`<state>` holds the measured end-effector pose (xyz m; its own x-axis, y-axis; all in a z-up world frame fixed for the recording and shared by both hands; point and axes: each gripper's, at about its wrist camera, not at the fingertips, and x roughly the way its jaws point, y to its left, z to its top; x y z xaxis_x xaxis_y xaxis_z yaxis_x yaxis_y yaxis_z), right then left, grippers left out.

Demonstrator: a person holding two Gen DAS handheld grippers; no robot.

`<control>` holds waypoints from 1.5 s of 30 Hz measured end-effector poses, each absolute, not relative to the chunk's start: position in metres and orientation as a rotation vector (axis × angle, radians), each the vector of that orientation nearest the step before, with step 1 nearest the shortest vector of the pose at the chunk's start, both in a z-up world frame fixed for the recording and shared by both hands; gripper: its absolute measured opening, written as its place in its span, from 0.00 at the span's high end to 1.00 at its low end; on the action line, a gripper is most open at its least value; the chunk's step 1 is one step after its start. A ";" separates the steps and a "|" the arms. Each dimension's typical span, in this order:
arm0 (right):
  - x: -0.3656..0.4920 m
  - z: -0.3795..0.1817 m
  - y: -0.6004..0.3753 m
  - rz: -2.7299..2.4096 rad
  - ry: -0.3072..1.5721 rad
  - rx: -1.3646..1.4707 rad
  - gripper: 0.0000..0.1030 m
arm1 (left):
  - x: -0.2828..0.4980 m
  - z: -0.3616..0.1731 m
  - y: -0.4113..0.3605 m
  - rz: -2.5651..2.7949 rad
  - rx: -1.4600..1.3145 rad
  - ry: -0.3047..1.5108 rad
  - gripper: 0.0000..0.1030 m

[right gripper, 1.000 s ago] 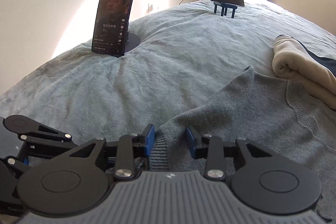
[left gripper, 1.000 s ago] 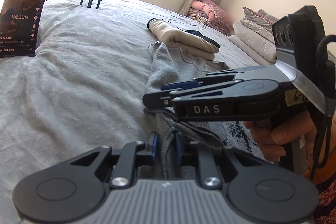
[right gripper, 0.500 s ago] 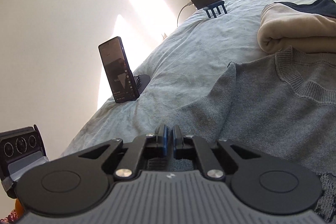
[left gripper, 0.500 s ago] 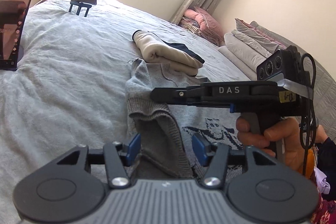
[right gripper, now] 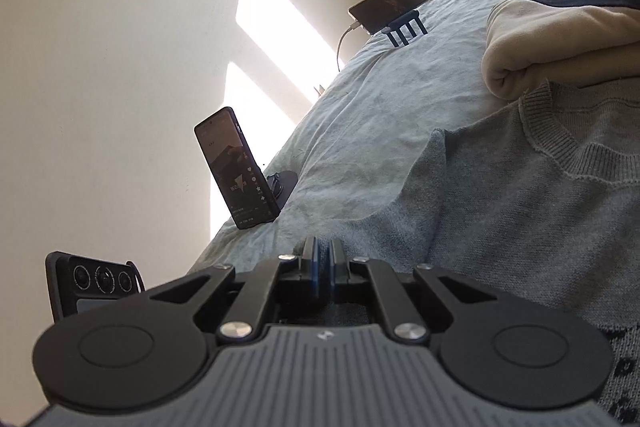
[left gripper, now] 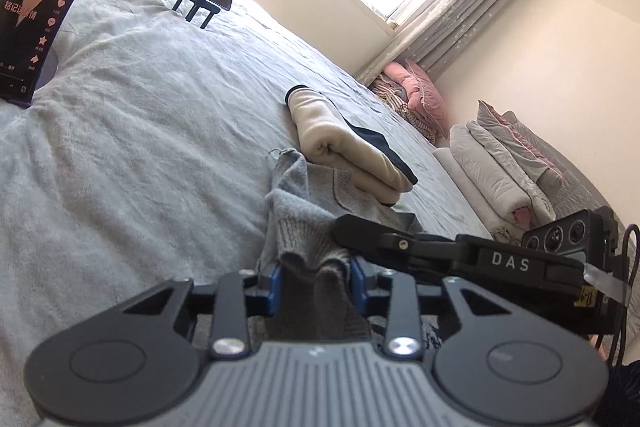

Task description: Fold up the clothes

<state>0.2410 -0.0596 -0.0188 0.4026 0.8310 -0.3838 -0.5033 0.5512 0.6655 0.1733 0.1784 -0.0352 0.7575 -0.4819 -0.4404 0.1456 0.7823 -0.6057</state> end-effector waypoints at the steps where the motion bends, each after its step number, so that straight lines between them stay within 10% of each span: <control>1: 0.242 -0.020 -0.060 0.885 0.767 0.500 0.94 | 0.175 -0.034 0.178 -0.342 -0.551 0.622 0.94; 18: 0.253 -0.031 -0.072 0.760 0.755 0.467 0.84 | 0.205 -0.018 0.217 0.081 -0.014 0.539 0.94; 29: 0.255 -0.040 -0.068 0.743 0.783 0.439 0.84 | 0.213 -0.040 0.279 -0.030 -0.593 0.636 0.68; 33: 0.254 -0.040 -0.067 0.746 0.786 0.436 0.84 | 0.220 -0.037 0.265 0.031 -0.562 0.618 0.76; 34: 0.254 -0.040 -0.067 0.746 0.787 0.435 0.84 | 0.222 -0.036 0.259 0.051 -0.530 0.611 0.94; 45: 0.255 -0.043 -0.066 0.727 0.786 0.412 0.84 | 0.211 -0.024 0.216 0.220 -0.069 0.435 0.93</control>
<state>0.2547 -0.0656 -0.0429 0.4874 0.7225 -0.4904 -0.4327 0.6876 0.5830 0.2111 0.2156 -0.0245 0.8833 0.1970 -0.4254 -0.2263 0.9739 -0.0190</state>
